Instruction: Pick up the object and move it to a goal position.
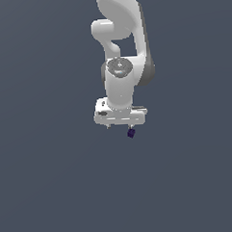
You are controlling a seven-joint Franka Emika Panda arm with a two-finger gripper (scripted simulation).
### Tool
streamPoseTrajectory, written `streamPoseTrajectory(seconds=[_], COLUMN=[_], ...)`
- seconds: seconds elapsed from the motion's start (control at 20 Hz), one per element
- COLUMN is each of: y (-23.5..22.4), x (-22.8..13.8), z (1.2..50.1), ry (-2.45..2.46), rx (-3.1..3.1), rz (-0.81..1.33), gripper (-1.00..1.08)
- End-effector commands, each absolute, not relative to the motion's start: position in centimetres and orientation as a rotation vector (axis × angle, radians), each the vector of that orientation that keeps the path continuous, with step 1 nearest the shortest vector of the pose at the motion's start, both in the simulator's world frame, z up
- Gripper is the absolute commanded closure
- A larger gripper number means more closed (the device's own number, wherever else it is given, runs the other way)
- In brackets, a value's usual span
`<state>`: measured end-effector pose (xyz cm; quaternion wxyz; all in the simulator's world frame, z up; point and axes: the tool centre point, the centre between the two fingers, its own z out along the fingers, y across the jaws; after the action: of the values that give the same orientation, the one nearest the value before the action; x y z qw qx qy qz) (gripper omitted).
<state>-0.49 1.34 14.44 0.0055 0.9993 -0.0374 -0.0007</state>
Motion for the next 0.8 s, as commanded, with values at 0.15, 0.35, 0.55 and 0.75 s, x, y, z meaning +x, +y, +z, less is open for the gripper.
streamPoseTrajectory(seconds=[0.15, 0.35, 0.55, 0.75], y=[3.2, 4.6, 5.8, 6.7], x=[-1.2, -2.0, -2.7, -3.3], z=[12.5, 10.8, 9.4, 8.4], ry=[-0.277, -0.415, -0.536, -0.629], rx=[3.124, 3.111, 3.095, 3.078], rz=[-0.002, -0.002, -0.001, -0.001], gripper=[-0.92, -0.92, -0.92, -0.92])
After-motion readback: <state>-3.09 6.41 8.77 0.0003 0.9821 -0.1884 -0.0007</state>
